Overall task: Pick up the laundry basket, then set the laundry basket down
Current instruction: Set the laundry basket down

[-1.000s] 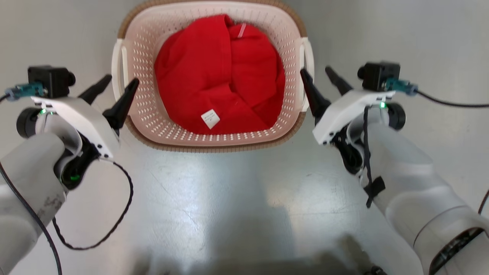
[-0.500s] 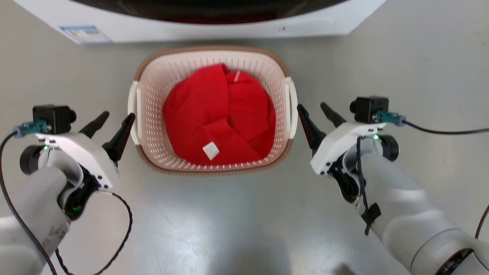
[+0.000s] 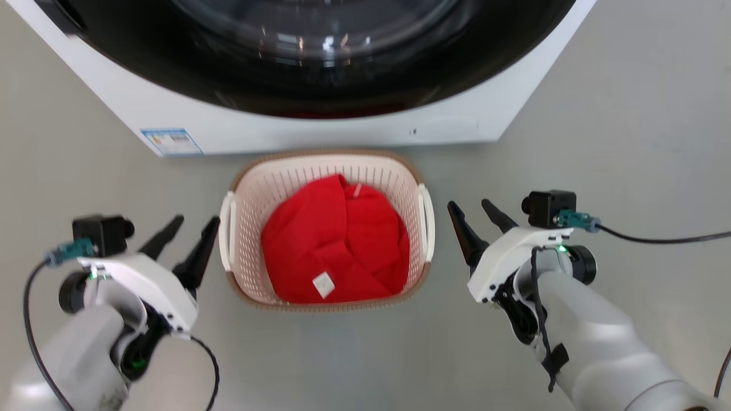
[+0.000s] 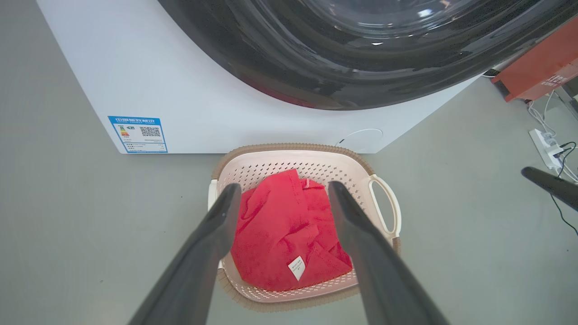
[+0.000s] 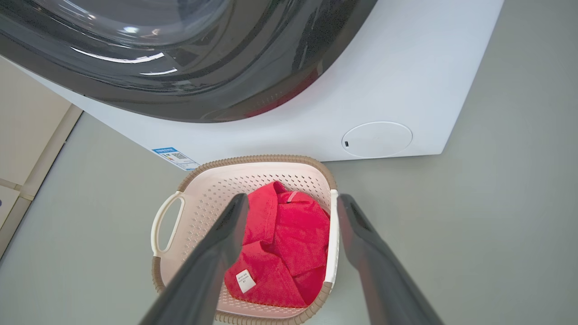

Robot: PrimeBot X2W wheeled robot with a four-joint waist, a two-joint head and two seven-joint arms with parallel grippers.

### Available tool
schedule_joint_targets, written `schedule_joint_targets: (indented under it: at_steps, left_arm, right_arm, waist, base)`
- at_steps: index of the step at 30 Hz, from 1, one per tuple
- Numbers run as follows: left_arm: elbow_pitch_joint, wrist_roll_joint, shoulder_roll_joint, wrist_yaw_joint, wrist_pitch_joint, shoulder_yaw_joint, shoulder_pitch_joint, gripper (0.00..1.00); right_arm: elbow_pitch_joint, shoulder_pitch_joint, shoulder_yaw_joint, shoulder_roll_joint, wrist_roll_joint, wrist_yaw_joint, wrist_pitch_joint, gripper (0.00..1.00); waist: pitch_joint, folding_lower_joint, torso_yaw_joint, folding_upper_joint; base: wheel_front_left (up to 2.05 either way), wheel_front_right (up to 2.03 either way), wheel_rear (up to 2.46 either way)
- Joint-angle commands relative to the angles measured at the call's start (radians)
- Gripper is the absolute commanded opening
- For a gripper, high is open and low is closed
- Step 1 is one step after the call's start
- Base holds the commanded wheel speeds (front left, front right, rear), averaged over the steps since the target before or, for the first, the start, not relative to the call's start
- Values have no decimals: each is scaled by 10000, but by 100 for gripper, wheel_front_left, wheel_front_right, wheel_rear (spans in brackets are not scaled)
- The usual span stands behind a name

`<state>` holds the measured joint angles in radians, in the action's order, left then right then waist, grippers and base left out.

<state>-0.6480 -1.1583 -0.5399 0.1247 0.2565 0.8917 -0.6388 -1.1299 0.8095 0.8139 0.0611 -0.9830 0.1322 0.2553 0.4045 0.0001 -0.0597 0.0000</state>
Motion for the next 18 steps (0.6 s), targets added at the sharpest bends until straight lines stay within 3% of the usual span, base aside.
schedule_joint_targets:
  at_steps: [1,9,18]
  left_arm:
    - [166,228,-341,60,53,-545,213,100]
    - [569,942,8,60,53,-1654,1259,100]
    - [1377,2124,435,60,53,-3305,2518,100]
  right_arm:
    - [195,-390,-89,-109,301,-15,65,100]
    - [579,-1027,-1202,-109,1577,-15,65,100]
    - [2175,-2479,-4032,-109,4464,-15,65,100]
  waist:
    - [-584,0,51,0]
    - [-1500,0,113,0]
    - [-2330,0,298,0]
  base:
    - [0,0,0]
    - [0,0,0]
    - [0,0,0]
